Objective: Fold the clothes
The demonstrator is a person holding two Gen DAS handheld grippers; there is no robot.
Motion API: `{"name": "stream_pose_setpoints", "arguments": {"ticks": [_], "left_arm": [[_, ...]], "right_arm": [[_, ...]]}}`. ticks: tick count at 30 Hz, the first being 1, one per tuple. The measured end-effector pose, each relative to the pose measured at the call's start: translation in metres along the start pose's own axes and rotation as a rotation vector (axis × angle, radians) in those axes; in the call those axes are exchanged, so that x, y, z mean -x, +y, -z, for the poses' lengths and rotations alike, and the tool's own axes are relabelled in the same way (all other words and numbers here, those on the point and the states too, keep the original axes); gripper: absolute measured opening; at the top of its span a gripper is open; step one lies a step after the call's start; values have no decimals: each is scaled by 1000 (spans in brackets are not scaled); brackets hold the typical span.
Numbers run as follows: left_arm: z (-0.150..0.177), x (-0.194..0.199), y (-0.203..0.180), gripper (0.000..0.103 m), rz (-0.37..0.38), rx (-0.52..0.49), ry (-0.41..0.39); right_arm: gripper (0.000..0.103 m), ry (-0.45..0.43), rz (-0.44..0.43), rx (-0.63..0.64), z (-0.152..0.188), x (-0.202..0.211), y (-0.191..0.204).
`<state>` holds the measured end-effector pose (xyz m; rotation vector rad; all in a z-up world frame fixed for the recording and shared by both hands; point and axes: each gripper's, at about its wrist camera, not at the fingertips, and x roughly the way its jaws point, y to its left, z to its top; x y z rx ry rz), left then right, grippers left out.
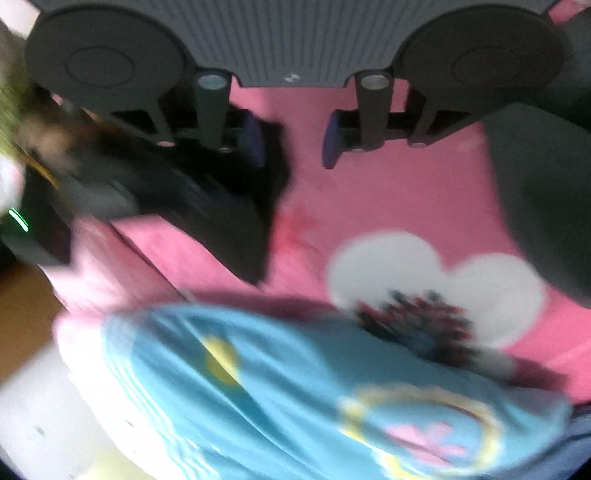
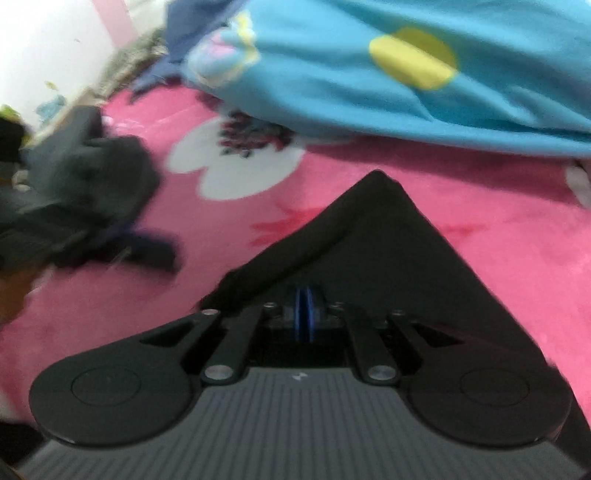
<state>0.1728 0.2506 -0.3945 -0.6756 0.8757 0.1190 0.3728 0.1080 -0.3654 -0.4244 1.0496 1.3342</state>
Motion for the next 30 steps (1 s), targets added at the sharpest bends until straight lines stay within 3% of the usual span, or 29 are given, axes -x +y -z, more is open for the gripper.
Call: {"name": "stream_pose_setpoints", "arguments": {"ticks": [2, 5, 8, 10, 12, 14, 17, 22, 25, 27, 30], "left_arm": [[3, -6, -6, 43, 30, -41, 34], [4, -17, -13, 47, 15, -64, 32], [2, -26, -10, 29, -40, -28, 23], [0, -29, -1, 12, -57, 28, 18], [2, -29, 8, 8, -59, 67, 21], [4, -27, 9, 7, -65, 53, 12], [7, -24, 7, 6, -79, 29, 0], [4, -19, 18, 8, -70, 94, 8], [0, -15, 19, 10, -83, 97, 8], [0, -9, 17, 10, -127, 73, -13], [-2, -3, 17, 10, -163, 43, -27]], "right_arm": [[3, -64, 12, -70, -12, -1, -5], [6, -126, 34, -157, -18, 15, -13], [6, -83, 22, -118, -14, 30, -10], [6, -39, 35, -104, -14, 19, -15], [6, 3, 57, -102, -16, 2, -18], [3, -37, 78, -108, -25, -20, -21], [3, -128, 97, -184, -39, -21, -29], [5, -231, 213, -244, -27, 43, -39], [5, -216, 284, -262, -4, 91, -45], [6, -171, 281, -260, 9, 105, -49], [6, -83, 203, -249, 12, 78, -49]]}}
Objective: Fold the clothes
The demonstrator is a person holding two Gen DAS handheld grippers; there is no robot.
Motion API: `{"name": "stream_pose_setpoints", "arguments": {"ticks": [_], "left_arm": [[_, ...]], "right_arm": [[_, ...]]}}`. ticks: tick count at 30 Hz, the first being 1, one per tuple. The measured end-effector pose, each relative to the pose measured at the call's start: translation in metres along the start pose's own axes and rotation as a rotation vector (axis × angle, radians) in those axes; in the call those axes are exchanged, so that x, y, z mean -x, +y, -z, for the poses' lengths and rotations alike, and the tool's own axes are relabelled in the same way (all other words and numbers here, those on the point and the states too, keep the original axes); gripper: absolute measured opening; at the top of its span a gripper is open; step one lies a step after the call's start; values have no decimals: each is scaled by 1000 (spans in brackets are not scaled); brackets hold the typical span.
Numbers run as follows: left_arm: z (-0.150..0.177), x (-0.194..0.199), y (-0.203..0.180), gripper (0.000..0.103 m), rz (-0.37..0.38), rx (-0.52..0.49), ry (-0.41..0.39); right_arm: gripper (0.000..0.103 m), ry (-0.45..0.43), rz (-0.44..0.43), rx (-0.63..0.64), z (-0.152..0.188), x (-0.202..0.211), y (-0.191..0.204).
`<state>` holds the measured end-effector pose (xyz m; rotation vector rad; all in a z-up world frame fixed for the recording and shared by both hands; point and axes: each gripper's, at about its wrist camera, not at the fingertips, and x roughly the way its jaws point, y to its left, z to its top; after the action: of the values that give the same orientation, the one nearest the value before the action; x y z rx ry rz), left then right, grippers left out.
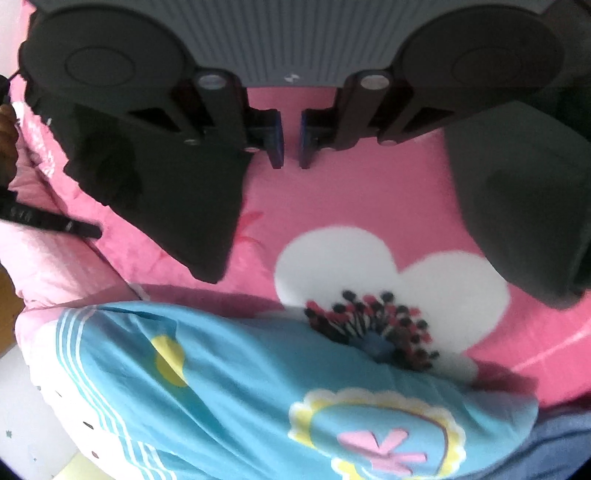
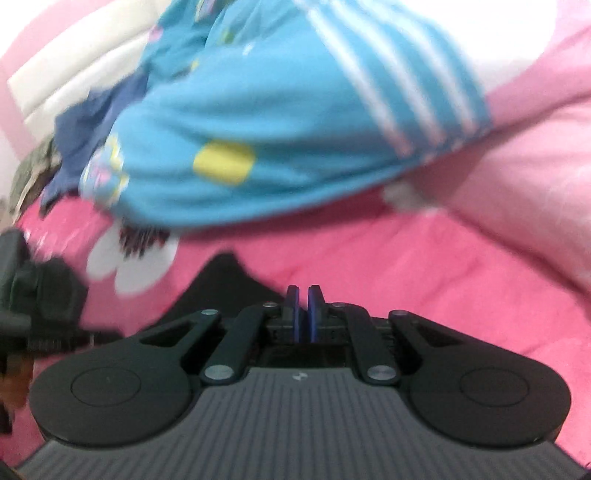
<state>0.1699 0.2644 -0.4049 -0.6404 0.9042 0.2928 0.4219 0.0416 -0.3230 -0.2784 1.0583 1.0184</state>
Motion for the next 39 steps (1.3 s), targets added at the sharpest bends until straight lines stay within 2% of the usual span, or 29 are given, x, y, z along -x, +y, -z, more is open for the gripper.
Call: {"name": "stream_pose_setpoints", "arguments": {"ticks": [2, 4, 6, 7, 9, 11, 13, 17, 19, 21, 22, 24, 25, 27, 28, 29, 33, 36, 39], "left_arm": [[-1, 4, -3, 14, -6, -28, -15], [-2, 5, -9, 16, -12, -76, -21], [-2, 4, -13, 16, -19, -96, -18], [-3, 4, -15, 16, -22, -101, -24], [-6, 4, -19, 16, -28, -110, -36], [-10, 5, -26, 16, -6, -130, -58], [-13, 4, -34, 16, 30, -149, -60], [-9, -6, -50, 20, 121, -198, -7], [-3, -15, -57, 20, 103, -239, 15], [2, -27, -56, 18, 23, -264, 34], [3, -32, -51, 9, -12, -264, 39], [1, -31, -43, 8, -3, -228, 38], [-1, -29, -40, 9, 3, -210, 39], [-3, -23, -43, 13, -22, -237, 21], [-3, -19, -47, 19, -30, -251, 11], [-3, -14, -50, 23, -37, -266, 1], [3, -1, -77, 29, -8, -302, -24], [10, -4, -109, 33, 30, -334, -13], [19, -7, -144, 34, 65, -360, 6]], "right_arm": [[5, 46, -54, -5, 0, -28, 2], [2, 47, 13, -32, -4, -52, -7], [0, -52, 99, -134, -11, -46, -28], [6, -102, 142, -185, -14, -43, -39], [6, -238, 169, -281, -14, -4, -56], [6, -285, 164, -293, -4, 35, -62], [6, -243, 155, -239, 14, 63, -56], [6, -58, 39, -153, 65, 83, -26], [6, 12, 17, -150, 92, 79, -13], [6, 50, 72, -181, 116, 69, -12], [7, 46, 141, -223, 127, 67, -20], [6, 7, 289, -376, 145, 73, -43], [7, -36, 315, -457, 150, 82, -52], [9, -166, 290, -572, 162, 112, -58], [9, -189, 287, -568, 165, 121, -55], [9, -198, 291, -544, 168, 130, -49], [17, -142, 269, -476, 192, 138, -38], [17, -126, 312, -567, 219, 152, -57], [18, -180, 345, -669, 245, 180, -76]]}}
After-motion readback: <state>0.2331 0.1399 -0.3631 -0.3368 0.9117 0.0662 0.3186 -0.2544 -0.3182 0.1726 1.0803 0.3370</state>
